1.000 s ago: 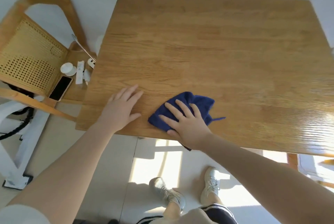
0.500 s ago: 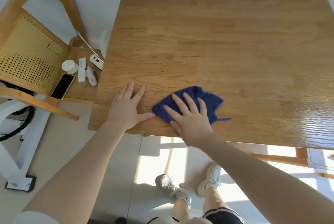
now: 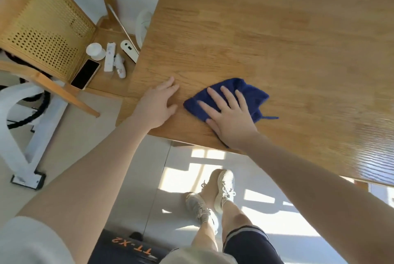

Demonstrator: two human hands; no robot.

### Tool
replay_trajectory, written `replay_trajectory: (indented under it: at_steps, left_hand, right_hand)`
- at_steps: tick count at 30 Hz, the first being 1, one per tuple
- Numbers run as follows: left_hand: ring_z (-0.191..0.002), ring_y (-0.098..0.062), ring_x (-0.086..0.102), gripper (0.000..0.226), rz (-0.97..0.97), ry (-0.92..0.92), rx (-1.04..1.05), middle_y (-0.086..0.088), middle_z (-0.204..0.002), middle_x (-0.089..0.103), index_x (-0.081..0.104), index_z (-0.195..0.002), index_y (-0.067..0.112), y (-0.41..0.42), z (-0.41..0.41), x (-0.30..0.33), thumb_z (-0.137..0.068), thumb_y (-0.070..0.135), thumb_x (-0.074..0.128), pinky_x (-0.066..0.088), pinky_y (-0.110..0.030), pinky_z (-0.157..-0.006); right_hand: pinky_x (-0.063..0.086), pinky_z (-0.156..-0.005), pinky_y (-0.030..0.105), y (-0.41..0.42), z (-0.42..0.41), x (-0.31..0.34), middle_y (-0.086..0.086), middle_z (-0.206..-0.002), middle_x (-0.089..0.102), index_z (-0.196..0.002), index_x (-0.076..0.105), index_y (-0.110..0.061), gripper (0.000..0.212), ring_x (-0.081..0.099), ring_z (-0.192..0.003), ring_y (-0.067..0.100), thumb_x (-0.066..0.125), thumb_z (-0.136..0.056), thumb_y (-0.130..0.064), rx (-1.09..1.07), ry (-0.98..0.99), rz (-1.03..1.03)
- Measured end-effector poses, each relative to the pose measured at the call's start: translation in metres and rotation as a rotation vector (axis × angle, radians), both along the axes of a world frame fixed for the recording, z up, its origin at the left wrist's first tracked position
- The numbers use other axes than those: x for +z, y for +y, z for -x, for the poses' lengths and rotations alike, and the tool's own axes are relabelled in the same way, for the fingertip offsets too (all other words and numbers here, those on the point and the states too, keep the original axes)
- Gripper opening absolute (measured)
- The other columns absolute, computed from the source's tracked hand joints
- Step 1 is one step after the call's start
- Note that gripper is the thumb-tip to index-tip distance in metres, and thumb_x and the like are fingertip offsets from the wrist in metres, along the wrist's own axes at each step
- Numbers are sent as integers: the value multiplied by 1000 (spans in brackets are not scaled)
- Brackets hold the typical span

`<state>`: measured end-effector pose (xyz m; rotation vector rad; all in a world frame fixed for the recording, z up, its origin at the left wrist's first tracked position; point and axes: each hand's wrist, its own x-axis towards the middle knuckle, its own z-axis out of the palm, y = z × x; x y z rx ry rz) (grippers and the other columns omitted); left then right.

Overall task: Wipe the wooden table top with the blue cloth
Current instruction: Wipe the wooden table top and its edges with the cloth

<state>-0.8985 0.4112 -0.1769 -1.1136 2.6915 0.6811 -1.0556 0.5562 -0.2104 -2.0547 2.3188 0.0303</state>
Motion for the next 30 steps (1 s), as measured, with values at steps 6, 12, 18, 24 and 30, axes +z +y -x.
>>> replay_trajectory:
  at_steps: [6,12,18,24,30]
  left_hand:
    - [-142,-20,24,50,188,123,-25,-3,-154,27,37,-142,12,4,-14,-7,-93,3,43,8,-38,-116]
    - [-143,-30,15,45,186,-30,183,-3,-156,20,38,-142,24,0,-33,-14,-98,12,38,16,-47,-114]
    - [-142,-35,15,52,153,-205,430,-12,-157,13,29,-146,29,2,-44,-6,-96,38,42,18,-49,-113]
    - [-139,-27,29,59,-40,-201,489,-6,-156,19,18,-149,29,-6,-47,2,-96,40,41,33,-41,-108]
    - [-137,-24,33,59,-281,-63,545,0,-152,32,30,-146,27,-26,-69,16,-95,-3,30,29,-35,-111]
  right_hand:
    - [26,-104,58,5,-12,-1,2,-145,41,-132,44,-39,46,39,-132,32,28,-90,-46,321,-9,-78]
    - [0,-111,54,-85,2,8,-2,-157,10,-143,17,-44,45,4,-143,28,19,-98,-48,3,-111,-121]
    - [17,-108,56,-54,-29,2,5,-153,23,-142,24,-40,48,20,-139,34,27,-95,-48,246,-62,-100]
    - [30,-102,55,-53,-35,1,-2,-145,41,-132,41,-45,47,37,-132,28,22,-90,-52,539,-84,-145]
    - [-1,-110,55,-118,-38,10,1,-157,4,-145,10,-41,50,0,-143,29,21,-97,-51,264,-88,-143]
